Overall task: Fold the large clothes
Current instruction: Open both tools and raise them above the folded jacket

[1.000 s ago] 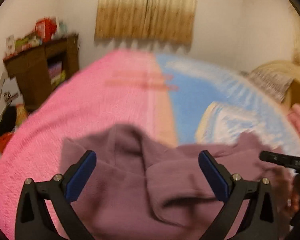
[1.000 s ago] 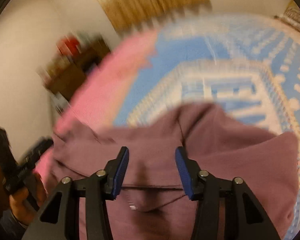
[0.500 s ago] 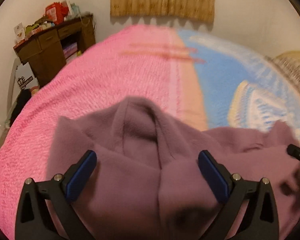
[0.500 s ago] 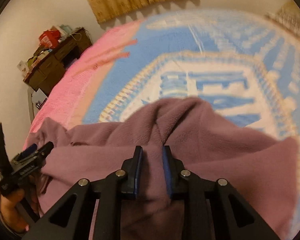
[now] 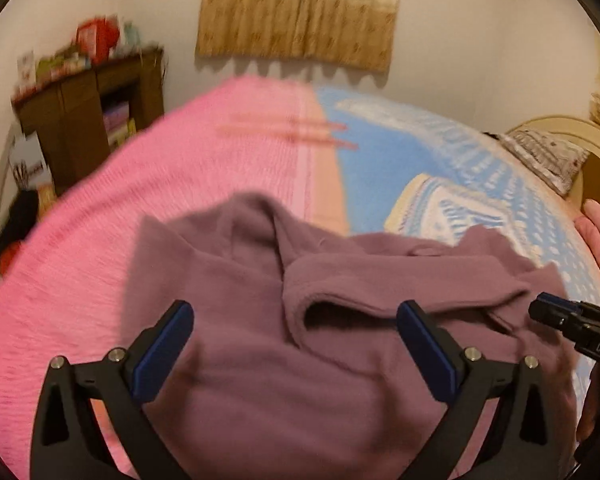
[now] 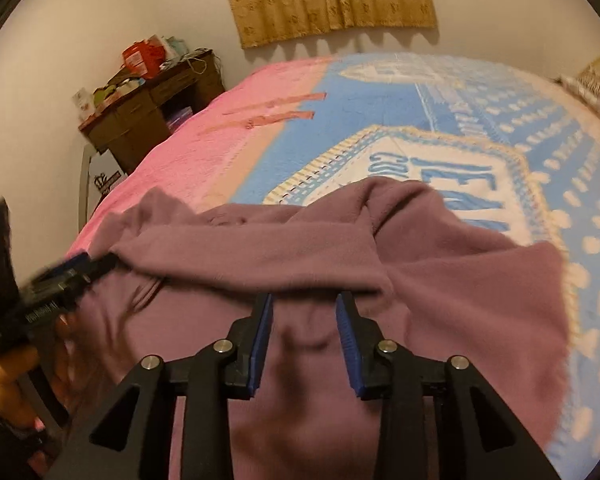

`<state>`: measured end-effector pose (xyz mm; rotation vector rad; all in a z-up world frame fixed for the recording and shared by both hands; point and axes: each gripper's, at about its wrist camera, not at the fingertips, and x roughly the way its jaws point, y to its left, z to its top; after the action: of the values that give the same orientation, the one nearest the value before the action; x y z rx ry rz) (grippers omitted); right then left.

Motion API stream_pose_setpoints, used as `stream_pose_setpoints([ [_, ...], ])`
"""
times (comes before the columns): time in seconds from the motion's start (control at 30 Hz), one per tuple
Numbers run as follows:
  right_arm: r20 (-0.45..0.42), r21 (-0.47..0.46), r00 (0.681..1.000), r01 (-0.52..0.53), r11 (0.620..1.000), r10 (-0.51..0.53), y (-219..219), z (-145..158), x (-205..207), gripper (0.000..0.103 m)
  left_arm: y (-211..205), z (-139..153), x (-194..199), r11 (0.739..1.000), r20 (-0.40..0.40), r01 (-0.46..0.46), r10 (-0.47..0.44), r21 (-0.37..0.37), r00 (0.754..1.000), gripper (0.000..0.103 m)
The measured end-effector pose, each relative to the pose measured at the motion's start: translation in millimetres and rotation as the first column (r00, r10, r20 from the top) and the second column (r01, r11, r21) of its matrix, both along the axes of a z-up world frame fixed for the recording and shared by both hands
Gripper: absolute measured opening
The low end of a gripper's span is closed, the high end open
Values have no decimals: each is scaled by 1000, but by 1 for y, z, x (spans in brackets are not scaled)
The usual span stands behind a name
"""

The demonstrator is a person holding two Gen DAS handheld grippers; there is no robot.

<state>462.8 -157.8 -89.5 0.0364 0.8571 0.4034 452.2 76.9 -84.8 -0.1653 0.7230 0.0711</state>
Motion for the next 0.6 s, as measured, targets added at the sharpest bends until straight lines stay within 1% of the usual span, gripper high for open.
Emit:
stream_pose_setpoints([
  [0.07,-6,15,1000,-6,1000,6,-9,7,-23,47,-4,17,-25,1000,32,20,-19,-4,999,103],
  [0.13,-20,28,1000,-5,1000,6,-18,10,-43,49,-9,27,-48,999,49,44,-43,-7,998,103],
  [0.2,-17,30,1000,4,1000,-3,-27,13,-69,49,-15,30,-64,998,55,53,-54,19,997,103],
  [0.27,-14,39,1000,9,999,-8,-36,14,-91,49,-23,29,-82,996,51,60,-63,63,997,103],
  [0.37,-8,63,1000,18,998,-18,-46,15,-121,50,-31,20,-105,991,36,76,-81,107,996,103],
  [0.43,-1,56,1000,29,998,-29,-51,14,-139,50,-36,14,-114,989,6,88,-90,118,996,103],
  [0.6,-12,57,999,34,998,-33,-56,7,-166,51,-45,5,-143,988,-16,108,-107,107,994,103],
])
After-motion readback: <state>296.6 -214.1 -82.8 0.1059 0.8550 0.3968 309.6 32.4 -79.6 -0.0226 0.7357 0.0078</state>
